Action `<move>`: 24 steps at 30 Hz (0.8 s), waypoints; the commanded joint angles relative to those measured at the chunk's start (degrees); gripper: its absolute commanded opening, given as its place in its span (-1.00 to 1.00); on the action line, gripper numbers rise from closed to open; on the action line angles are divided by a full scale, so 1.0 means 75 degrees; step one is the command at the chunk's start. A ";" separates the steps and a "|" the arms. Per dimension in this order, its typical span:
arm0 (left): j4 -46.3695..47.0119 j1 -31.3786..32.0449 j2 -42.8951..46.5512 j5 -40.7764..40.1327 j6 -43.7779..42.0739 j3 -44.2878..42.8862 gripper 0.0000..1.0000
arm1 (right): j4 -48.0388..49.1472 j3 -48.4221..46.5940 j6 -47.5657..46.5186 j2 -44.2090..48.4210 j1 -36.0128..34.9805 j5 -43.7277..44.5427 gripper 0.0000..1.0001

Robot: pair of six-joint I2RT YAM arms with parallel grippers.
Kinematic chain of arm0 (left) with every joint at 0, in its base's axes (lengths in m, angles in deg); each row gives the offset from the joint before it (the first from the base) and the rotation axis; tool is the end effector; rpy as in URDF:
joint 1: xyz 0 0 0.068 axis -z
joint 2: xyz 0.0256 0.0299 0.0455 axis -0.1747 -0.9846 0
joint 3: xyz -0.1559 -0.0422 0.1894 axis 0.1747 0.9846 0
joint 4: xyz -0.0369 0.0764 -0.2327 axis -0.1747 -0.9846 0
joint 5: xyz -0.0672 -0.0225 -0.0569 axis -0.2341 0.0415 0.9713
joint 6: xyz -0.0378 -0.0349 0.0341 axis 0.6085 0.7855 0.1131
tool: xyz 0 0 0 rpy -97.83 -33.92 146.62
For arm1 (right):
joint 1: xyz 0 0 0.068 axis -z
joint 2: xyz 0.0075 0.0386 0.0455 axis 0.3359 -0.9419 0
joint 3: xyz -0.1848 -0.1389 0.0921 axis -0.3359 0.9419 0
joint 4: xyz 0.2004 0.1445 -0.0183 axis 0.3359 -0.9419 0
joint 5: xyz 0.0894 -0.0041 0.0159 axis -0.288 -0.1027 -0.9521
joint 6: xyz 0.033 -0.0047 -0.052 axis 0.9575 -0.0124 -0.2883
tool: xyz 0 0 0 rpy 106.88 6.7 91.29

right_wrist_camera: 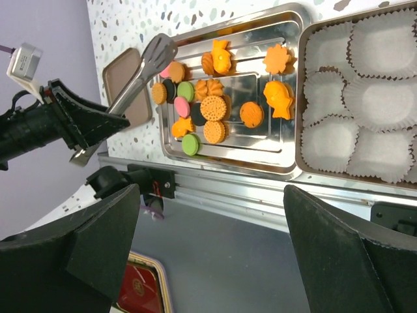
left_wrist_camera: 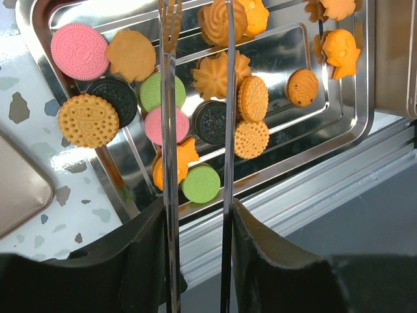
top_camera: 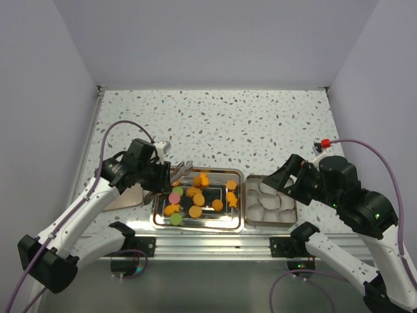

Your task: Pack the cookies

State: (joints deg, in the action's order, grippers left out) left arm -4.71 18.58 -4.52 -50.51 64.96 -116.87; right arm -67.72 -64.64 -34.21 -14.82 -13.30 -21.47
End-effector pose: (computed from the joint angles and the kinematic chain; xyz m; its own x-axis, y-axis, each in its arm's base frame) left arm 0.1586 -0.0969 0.2542 -0.9007 0.0861 -0.4257 0.2484 0.9062 -0.3421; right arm 0.0790 0.0531 0.3581 -0.7457 0.4912 -0.4502 0.0748 0.7331 0.6760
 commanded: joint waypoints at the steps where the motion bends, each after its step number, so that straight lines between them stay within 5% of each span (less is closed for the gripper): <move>1: 0.0338 0.0060 0.0190 0.0114 -0.0130 0.0014 -0.10 | -0.0169 -0.0155 0.0087 -0.0043 0.0007 0.0255 0.90; 24: 0.0643 0.1442 -0.0888 -0.1092 0.0503 0.0131 0.12 | -0.0731 -0.0038 0.0064 0.0403 -0.0004 0.0817 0.97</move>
State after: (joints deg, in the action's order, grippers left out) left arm -2.07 28.50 -10.45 -56.11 67.32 -114.53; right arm -71.34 -64.53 -34.26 -12.17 -13.32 -17.36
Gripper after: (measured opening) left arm 0.561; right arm 0.986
